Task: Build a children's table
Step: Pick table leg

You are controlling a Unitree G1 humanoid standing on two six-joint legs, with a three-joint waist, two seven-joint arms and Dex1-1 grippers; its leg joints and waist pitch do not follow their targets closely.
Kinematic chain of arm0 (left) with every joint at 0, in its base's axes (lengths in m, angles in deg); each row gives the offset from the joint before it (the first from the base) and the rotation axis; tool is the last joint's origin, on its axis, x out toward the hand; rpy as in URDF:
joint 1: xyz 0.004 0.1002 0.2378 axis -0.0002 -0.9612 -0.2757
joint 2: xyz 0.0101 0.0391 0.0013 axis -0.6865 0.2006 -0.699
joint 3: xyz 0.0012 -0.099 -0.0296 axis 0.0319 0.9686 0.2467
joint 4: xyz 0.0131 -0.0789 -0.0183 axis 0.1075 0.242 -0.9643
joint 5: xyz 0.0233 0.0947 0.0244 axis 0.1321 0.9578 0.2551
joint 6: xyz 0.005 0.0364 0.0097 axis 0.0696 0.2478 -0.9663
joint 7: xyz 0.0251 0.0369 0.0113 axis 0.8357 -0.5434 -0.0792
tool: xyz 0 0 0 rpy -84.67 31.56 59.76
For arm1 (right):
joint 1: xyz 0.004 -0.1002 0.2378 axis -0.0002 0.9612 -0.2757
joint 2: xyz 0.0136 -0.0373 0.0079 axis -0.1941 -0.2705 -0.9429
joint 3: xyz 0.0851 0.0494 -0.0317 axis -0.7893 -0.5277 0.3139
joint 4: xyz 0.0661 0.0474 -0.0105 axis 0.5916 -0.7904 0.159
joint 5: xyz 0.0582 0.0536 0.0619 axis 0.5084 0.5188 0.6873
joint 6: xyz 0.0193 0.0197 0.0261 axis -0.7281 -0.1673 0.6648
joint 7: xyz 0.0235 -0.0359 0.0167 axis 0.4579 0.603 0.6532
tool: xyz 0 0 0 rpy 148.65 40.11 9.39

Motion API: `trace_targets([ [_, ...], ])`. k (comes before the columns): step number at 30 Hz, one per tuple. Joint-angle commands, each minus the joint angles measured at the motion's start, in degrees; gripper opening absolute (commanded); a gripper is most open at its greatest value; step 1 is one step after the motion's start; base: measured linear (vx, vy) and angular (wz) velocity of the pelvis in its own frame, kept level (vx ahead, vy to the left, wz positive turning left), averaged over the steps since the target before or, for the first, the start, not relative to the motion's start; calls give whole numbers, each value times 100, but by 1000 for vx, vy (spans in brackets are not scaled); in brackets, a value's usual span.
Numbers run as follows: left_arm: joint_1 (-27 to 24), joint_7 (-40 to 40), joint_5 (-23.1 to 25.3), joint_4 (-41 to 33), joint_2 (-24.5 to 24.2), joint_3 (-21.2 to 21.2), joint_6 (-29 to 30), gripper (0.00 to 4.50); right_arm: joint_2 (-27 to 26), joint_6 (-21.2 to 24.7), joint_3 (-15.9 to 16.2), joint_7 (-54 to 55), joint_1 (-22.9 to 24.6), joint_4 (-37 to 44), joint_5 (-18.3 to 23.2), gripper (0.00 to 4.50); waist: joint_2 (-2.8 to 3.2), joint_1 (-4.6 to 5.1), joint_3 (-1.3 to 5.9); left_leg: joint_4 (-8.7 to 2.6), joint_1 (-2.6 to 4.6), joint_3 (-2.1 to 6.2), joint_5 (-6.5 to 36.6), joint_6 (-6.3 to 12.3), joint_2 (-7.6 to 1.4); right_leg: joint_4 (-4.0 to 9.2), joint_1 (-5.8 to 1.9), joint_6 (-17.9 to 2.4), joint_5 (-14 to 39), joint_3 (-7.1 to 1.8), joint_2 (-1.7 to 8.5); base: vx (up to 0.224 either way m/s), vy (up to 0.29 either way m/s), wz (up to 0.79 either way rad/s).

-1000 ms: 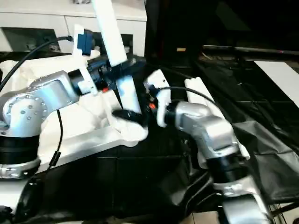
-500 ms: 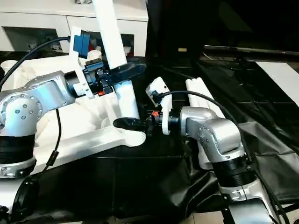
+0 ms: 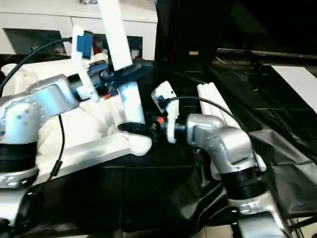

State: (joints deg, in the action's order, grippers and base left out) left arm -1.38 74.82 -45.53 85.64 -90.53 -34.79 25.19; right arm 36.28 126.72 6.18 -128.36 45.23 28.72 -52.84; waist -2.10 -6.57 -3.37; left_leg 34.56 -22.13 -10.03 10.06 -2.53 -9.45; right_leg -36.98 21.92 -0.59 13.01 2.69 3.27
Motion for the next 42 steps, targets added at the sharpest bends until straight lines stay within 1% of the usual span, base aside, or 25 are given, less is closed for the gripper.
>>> trace_targets([
  [1, 95, -641, 544, 140, 173, -84, -293, 301, -86, -513, 33, 422, -36, -179, -491, 189, 102, 5, 398, -396, 128, 151, 680, -393, -352, 418, -272, -1078, -76, -290, 487, 0, 0, 0],
  [3, 30, -1022, 875, 212, 360, -166, -603, 321, -232, -789, 117, 744, -46, -335, -754, 189, 94, 9, 401, -391, 123, 149, 660, -382, -347, 424, -280, -1055, -130, -297, 503, 0, 0, 0],
  [4, 30, -1022, 875, 212, 360, -166, -603, 328, -232, -789, 117, 744, -46, -335, -754, 189, 91, 12, 401, -391, 122, 149, 660, -376, -344, 425, -283, -1049, -134, -294, 498, 0, 0, 0],
  [5, -24, -1316, 1030, 261, 535, -170, -766, 332, -328, -1093, 224, 1023, -49, -438, -1029, 189, 99, 8, 416, -383, 108, 161, 583, -360, -351, 404, -302, -1045, -259, -292, 507, 0, 0, 0],
  [6, -24, -1316, 1030, 261, 535, -170, -766, 332, -328, -1093, 224, 1023, -49, -438, -1029, 189, 99, 8, 416, -383, 108, 161, 583, -360, -351, 404, -302, -1045, -259, -292, 507, 0, 0, 0],
  [7, -61, -1597, 1211, 291, 642, -215, -834, 332, -415, -1327, 339, 1304, -65, -563, -1300, 189, 88, 11, 418, -380, 115, 160, 543, -331, -349, 399, -305, -1037, -363, -291, 500, 0, 0, 0],
  [8, -64, -1631, 1233, 297, 657, -218, -850, 332, -432, -1365, 352, 1355, -69, -586, -1341, 189, 92, 22, 411, -381, 111, 155, 545, -334, -346, 398, -292, -1037, -377, -292, 490, 0, 0, 0],
  [9, -74, -1744, 1283, 314, 721, -207, -899, 332, -492, -1493, 399, 1517, -84, -667, -1478, 189, 94, 24, 413, -381, 121, 155, 575, -327, -343, 406, -295, -1039, -338, -289, 495, 0, 0, 0],
  [11, -79, -1829, 1285, 329, 792, -161, -929, 332, -538, -1590, 437, 1605, -92, -727, -1573, 189, 91, 31, 406, -381, 122, 151, 611, -307, -338, 406, -299, -1052, -303, -293, 486, 0, 0, 0],
  [13, -72, -1951, 1322, 372, 887, -60, -1001, 305, -593, -1750, 536, 1651, -86, -793, -1736, 189, 89, 31, 398, -386, 125, 150, 672, -269, -340, 416, -291, -1057, -256, -293, 488, 0, 0, 0],
  [16, -72, -2050, 1384, 405, 931, 18, -1052, 285, -689, -1928, 585, 1783, -100, -913, -1902, 189, 93, 40, 393, -390, 126, 150, 755, -261, -340, 430, -285, -1046, -125, -299, 490, 0, 0, 0],
  [17, -75, -2077, 1381, 402, 950, 43, -1061, 272, -714, -1954, 580, 1803, -106, -945, -1916, 189, 86, 39, 392, -395, 126, 154, 769, -267, -348, 427, -283, -1031, -104, -298, 486, 0, 0, 0],
  [20, -79, -2183, 1387, 391, 1002, 106, -1067, 254, -805, -2090, 527, 1914, -162, -1099, -1969, 188, 97, 45, 392, -393, 126, 150, 787, -263, -344, 423, -273, -1047, -133, -299, 489, 0, 0, 0],
  [21, -77, -2199, 1380, 390, 1018, 118, -1071, 248, -818, -2113, 509, 1934, -174, -1124, -1978, 188, 74, 44, 391, -394, 122, 149, 758, -247, -345, 426, -279, -1047, -167, -301, 489, 0, 0, 0],
  [22, -75, -2209, 1375, 390, 1028, 127, -1074, 239, -826, -2127, 497, 1947, -181, -1138, -1984, 188, 88, 37, 393, -396, 126, 153, 748, -233, -350, 415, -278, -1042, -184, -297, 490, 0, 0, 0],
  [26, -79, -2205, 1279, 337, 1099, 197, -1032, 200, -866, -2230, 442, 1973, -225, -1246, -2042, 188, 79, 40, 390, -395, 121, 149, 729, -213, -345, 415, -279, -1041, -240, -298, 488, 0, 0, 0],
  [29, -79, -2161, 1219, 291, 1117, 217, -989, 181, -902, -2344, 381, 2015, -250, -1291, -2043, 188, 96, 45, 387, -398, 126, 150, 779, -215, -348, 424, -273, -1034, -173, -297, 491, 0, 0, 0],
  [30, -77, -2097, 1165, 249, 1119, 222, -946, 180, -979, -2324, 240, 1991, -263, -1299, -1892, 188, 86, 49, 388, -394, 126, 145, 790, -205, -345, 424, -271, -1039, -181, -305, 492, 0, 0, 0],
  [31, -73, -2033, 1119, 215, 1108, 213, -908, 177, -1041, -2239, 101, 1943, -274, -1293, -1725, 223, 90, 52, 387, -402, 125, 151, 790, -198, -346, 420, -273, -1044, -170, -300, 488, 0, 0, 0],
  [33, -69, -1989, 1090, 194, 1096, 205, -883, 173, -1062, -2192, 25, 1923, -284, -1289, -1644, 258, 97, 56, 392, -399, 126, 154, 758, -183, -353, 409, -273, -1053, -233, -297, 487, 0, 0, 0],
  [36, -46, -1678, 985, 147, 934, 113, -679, 173, -1004, -1818, -254, 1576, -321, -1182, -1167, 281, 108, 47, 395, -398, 137, 154, 785, -139, -351, 406, -273, -1094, -280, -295, 483, 0, 0, 0],
  [37, -47, -1480, 935, 127, 801, 35, -507, 172, -913, -1573, -337, 1345, -344, -1124, -951, 293, 119, 53, 387, -396, 146, 148, 803, -108, -336, 403, -269, -1105, -264, -291, 466, 0, 0, 0],
  [39, -60, -1214, 851, 97, 643, -48, -307, 172, -753, -1319, -384, 1098, -375, -1085, -814, 307, 142, 37, 389, -398, 142, 158, 767, -128, -350, 400, -267, -1109, -268, -288, 473, 0, 0, 0],
  [40, -66, -1094, 770, 76, 591, -55, -215, 172, -678, -1117, -421, 985, -400, -1090, -730, 315, 131, 42, 387, -401, 141, 149, 758, -138, -351, 407, -265, -1111, -281, -290, 467, 0, 0, 0],
  [42, -67, -810, 612, 8, 463, -73, -76, 172, -473, -807, -425, 605, -422, -1058, -554, 335, 141, 29, 388, -397, 137, 147, 757, -159, -335, 406, -280, -1159, -280, -289, 468, 0, 0, 0],
])
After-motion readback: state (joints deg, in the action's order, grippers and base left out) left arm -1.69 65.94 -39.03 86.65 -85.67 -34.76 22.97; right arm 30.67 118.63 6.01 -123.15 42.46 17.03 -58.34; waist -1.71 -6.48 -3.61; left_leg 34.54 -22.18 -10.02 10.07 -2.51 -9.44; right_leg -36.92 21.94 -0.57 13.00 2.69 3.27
